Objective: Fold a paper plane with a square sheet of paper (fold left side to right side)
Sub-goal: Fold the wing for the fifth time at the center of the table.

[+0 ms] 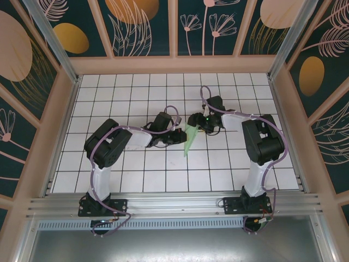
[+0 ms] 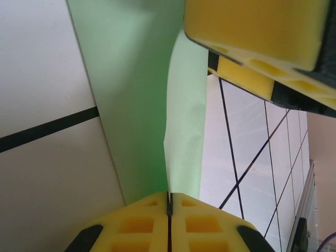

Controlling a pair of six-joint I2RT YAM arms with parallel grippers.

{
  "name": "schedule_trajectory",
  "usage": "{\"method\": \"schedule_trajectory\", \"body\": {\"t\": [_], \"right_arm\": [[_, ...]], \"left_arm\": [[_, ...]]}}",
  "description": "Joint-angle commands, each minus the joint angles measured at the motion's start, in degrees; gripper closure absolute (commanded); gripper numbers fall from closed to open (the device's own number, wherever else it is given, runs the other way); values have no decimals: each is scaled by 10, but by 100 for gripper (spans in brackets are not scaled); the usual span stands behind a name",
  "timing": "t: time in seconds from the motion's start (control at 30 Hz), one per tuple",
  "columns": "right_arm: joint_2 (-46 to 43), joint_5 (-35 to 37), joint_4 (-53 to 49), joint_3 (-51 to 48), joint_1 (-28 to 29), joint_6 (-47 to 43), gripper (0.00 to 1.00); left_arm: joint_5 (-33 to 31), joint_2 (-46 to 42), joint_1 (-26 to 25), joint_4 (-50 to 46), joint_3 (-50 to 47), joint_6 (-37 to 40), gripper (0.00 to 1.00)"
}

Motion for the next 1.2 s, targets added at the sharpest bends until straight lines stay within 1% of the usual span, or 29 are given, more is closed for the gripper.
{"method": "schedule_trajectory", "body": {"t": [0.0, 0.17, 0.37, 0.93, 1.0, 1.07, 1.17], "right_arm": [[21, 19, -14, 3, 9, -16, 30], [13, 20, -16, 15, 9, -20, 30], [-3, 13, 5, 14, 7, -12, 29], [-54, 18, -8, 2, -5, -12, 30], [-60, 8, 1, -4, -4, -10, 35], [-56, -15, 11, -11, -3, -4, 49], [-42, -37, 27, -19, 3, 8, 66]], "left_arm": [[3, 18, -3, -18, 14, 17, 93], [3, 25, -2, -33, 16, 22, 92], [1, 30, -3, -44, 18, 26, 93], [-11, 36, -3, -57, 19, 27, 93], [-11, 36, -4, -58, 19, 27, 93], [-12, 36, -3, -60, 19, 27, 93], [-12, 36, -3, -62, 21, 28, 93]]}}
